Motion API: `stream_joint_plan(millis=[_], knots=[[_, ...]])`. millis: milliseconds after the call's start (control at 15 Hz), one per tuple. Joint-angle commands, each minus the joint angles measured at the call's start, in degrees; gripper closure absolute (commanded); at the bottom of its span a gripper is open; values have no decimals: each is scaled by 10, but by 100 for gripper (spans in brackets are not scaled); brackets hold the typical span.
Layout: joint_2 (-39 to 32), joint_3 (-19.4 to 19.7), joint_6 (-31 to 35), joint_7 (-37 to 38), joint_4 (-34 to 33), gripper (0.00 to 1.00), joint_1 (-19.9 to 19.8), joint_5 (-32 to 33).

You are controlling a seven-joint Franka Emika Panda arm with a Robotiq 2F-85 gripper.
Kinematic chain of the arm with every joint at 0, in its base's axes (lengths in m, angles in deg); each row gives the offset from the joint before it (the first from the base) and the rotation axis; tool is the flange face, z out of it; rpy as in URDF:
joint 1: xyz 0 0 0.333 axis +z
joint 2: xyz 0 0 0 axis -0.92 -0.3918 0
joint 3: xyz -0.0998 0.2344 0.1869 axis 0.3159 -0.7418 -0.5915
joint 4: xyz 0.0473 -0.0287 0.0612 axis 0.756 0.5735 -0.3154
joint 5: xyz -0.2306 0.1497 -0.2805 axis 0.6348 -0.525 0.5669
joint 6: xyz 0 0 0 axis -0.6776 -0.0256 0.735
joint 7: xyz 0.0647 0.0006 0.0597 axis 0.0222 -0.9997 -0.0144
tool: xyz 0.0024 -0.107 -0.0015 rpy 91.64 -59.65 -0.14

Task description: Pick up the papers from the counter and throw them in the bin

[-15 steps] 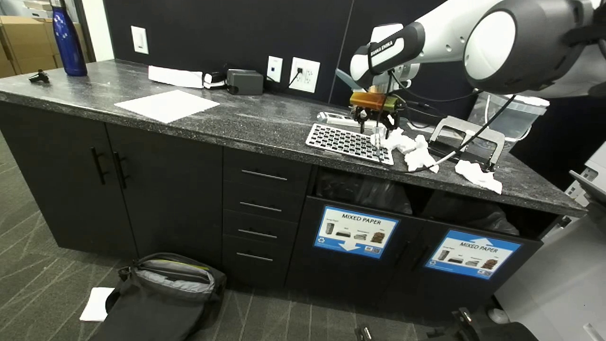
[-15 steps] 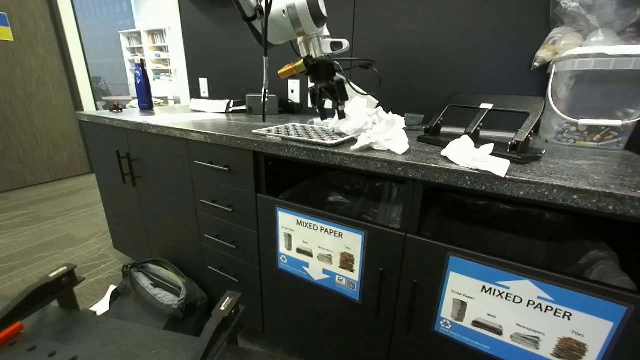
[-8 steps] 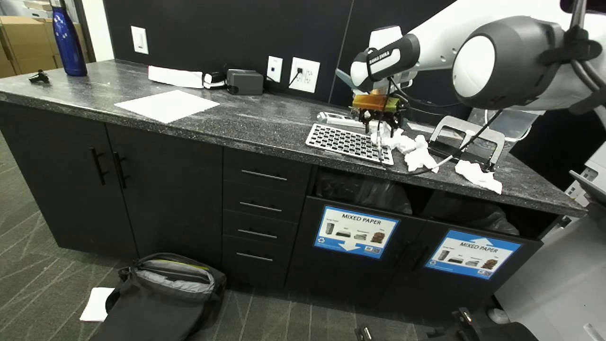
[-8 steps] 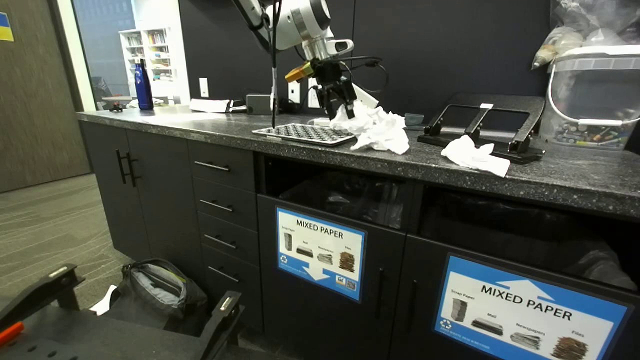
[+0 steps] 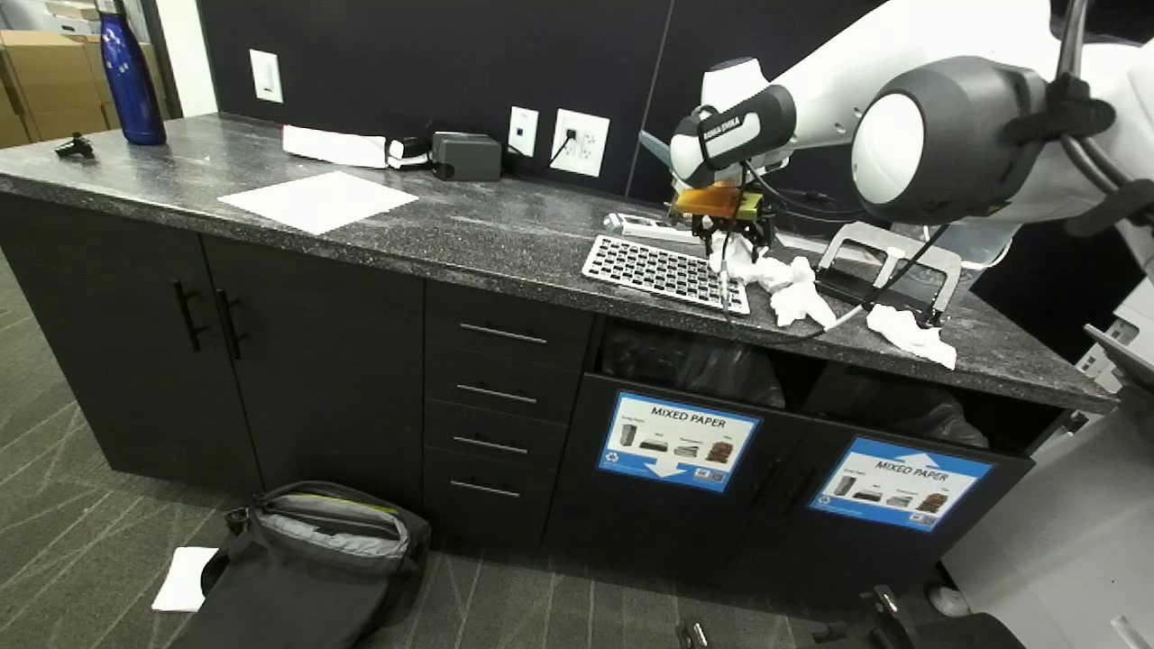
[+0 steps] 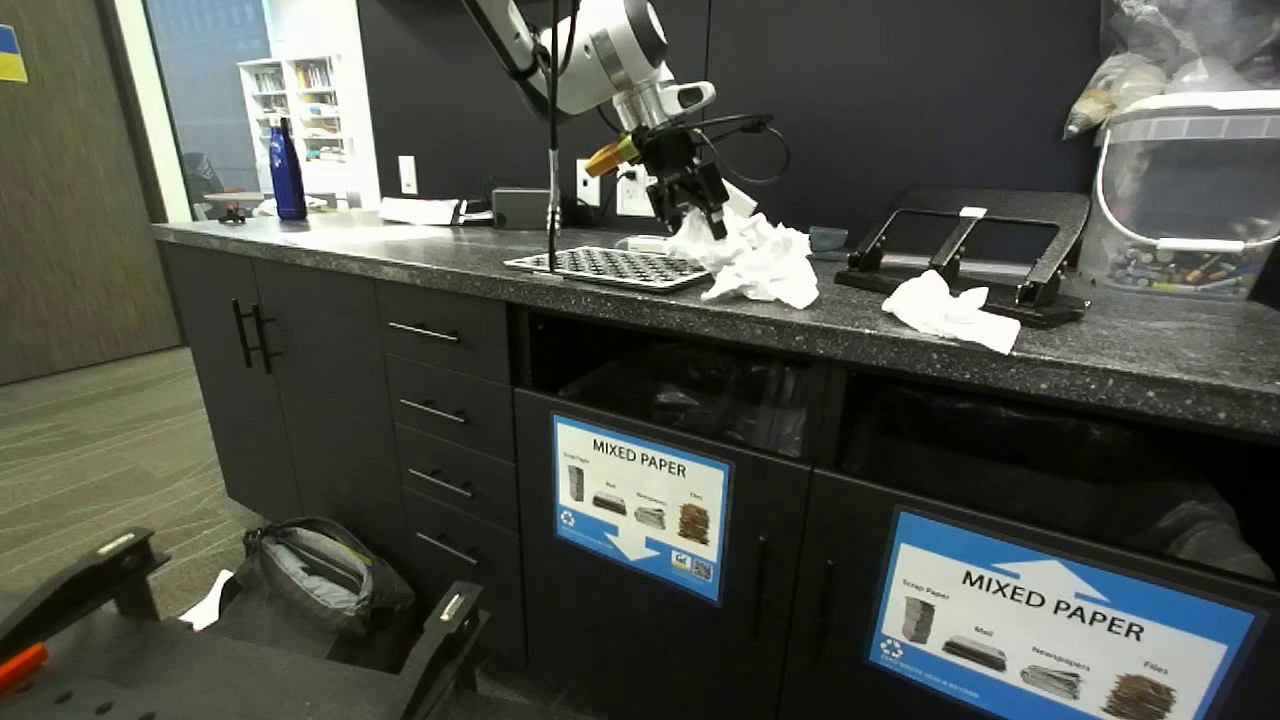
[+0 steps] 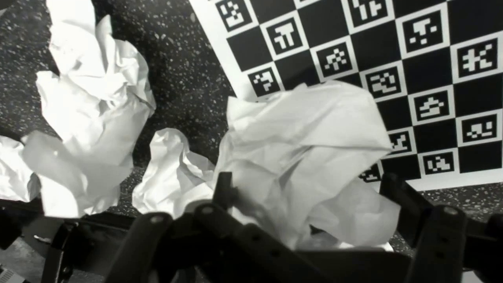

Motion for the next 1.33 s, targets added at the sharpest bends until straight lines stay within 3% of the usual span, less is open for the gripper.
stream_joint_plan(millis=[0,467,600,733,933,1267], knots=[[-30,1,-3,2,-39,34,-13,-5],[-39,-1,-10,-5,-50,86,-25,-9],[-22,-5,-3,-23,-34,90,-23,-5],[11,-34,-10,-78,-6,94,-31,-27],[70,-62,-14,-134,49,90,-23,-58],[171,-80,-48,-108,147,91,23,-81]])
